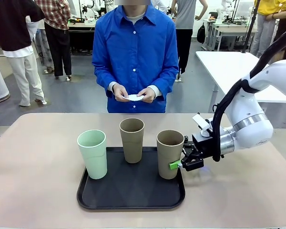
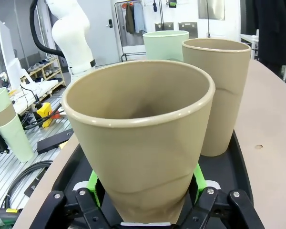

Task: Place coasters on the table and set cups on them.
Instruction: Pick up one Reusable plastic cup and place it on a coaster set by the human.

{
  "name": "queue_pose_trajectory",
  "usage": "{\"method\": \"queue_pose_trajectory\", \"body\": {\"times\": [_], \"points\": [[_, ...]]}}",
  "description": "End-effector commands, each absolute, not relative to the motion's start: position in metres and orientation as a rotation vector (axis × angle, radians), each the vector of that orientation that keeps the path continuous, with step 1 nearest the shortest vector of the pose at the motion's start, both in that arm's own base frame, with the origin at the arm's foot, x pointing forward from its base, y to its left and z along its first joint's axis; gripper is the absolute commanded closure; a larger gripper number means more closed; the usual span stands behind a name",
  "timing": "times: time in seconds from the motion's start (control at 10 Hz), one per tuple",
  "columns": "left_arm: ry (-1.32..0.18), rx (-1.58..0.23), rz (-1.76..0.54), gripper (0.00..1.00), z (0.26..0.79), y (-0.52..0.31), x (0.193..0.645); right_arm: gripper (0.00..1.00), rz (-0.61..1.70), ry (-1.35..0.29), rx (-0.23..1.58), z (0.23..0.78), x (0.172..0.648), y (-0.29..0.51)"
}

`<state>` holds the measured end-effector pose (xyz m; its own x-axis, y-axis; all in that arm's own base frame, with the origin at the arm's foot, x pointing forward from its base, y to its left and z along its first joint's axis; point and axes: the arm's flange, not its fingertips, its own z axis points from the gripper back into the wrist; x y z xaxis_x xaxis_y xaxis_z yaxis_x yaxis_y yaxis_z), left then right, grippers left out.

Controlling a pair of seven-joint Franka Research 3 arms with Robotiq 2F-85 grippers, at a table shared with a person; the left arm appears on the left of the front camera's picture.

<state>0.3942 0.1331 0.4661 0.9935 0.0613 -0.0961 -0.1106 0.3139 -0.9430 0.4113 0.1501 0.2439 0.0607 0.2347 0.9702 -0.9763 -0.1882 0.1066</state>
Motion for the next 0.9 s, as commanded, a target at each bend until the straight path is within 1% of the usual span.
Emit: {"method": "queue_pose_trajectory", "body": {"times": [0.0, 0.1, 0.3, 0.7, 0.8], "points": [[0.041, -1.253, 0.104, 0.00, 0.468, 0.135, 0.394, 1.00, 1.324, -0.932, 1.208, 0.280, 0.398, 0.146], [0.041, -1.253, 0.104, 0.00, 0.468, 0.135, 0.394, 1.00, 1.330, -1.000, 1.159, 0.317, 0.384, 0.143], [0.041, -1.253, 0.104, 0.00, 0.468, 0.135, 0.394, 1.00, 1.343, -1.051, 1.104, 0.372, 0.363, 0.139], [0.041, -1.253, 0.104, 0.00, 0.468, 0.135, 0.394, 1.00, 1.338, -1.032, 1.025, 0.417, 0.340, 0.146], [0.041, -1.253, 0.104, 0.00, 0.468, 0.135, 0.394, 1.00, 1.317, -0.942, 0.957, 0.413, 0.339, 0.151]]}}
